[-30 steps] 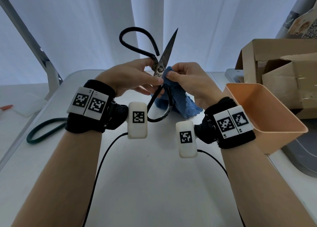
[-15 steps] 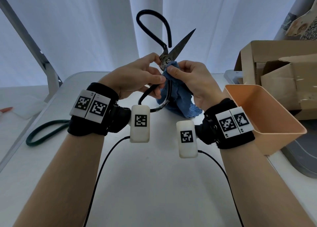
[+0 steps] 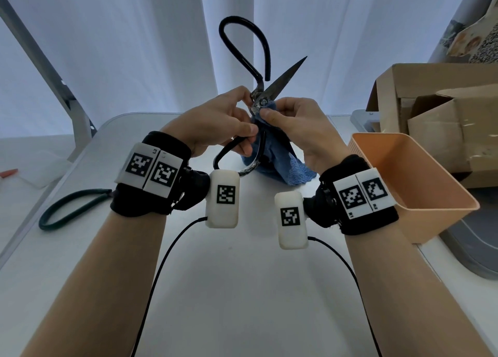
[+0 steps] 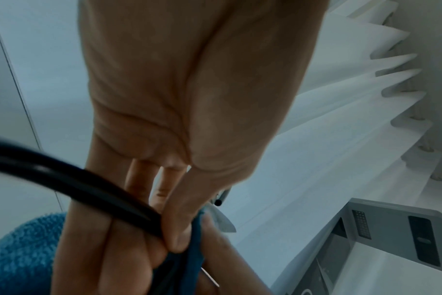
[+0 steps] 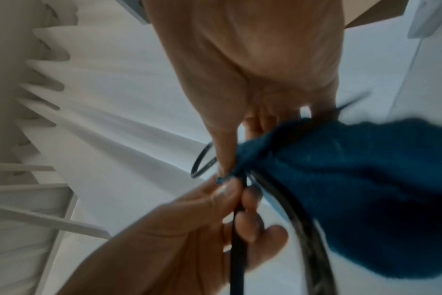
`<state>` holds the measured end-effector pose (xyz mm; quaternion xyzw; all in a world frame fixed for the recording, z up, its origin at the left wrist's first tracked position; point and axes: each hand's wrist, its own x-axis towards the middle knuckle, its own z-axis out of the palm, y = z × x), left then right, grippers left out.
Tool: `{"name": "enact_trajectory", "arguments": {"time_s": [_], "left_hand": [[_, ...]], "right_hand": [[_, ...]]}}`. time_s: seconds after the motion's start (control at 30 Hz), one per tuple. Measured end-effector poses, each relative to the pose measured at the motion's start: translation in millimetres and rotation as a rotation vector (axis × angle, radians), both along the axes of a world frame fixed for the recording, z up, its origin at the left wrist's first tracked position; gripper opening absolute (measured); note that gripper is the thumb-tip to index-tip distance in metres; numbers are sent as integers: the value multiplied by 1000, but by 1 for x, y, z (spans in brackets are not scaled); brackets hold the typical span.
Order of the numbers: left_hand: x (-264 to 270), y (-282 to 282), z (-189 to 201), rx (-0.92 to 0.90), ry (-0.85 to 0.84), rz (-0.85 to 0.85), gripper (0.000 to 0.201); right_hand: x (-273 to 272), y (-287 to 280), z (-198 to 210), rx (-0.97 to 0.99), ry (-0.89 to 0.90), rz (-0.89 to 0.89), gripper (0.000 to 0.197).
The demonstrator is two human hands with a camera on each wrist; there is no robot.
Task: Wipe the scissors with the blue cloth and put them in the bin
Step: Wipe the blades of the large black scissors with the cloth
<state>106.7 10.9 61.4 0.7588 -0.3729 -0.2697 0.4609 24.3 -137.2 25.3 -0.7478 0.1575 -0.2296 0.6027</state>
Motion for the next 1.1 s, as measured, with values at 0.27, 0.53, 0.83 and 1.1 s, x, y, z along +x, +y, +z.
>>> {"name": "enact_trajectory", "arguments": {"time_s": [0.27,0.53,0.83,1.1], "left_hand": [[-1,-4,-2,11,-24,-7,24],[8,9,6,-46,26,-12,23],[11,11,4,-27,-7,-33,21],[12,12,4,-15,-1,-39,23]], "right_hand": [[-1,-2,2,21,22,9,11],[-3,0,4,62,-17,23,14],[1,5,1,10,15,6,24],[2,5,2,7,64,93,18]]}}
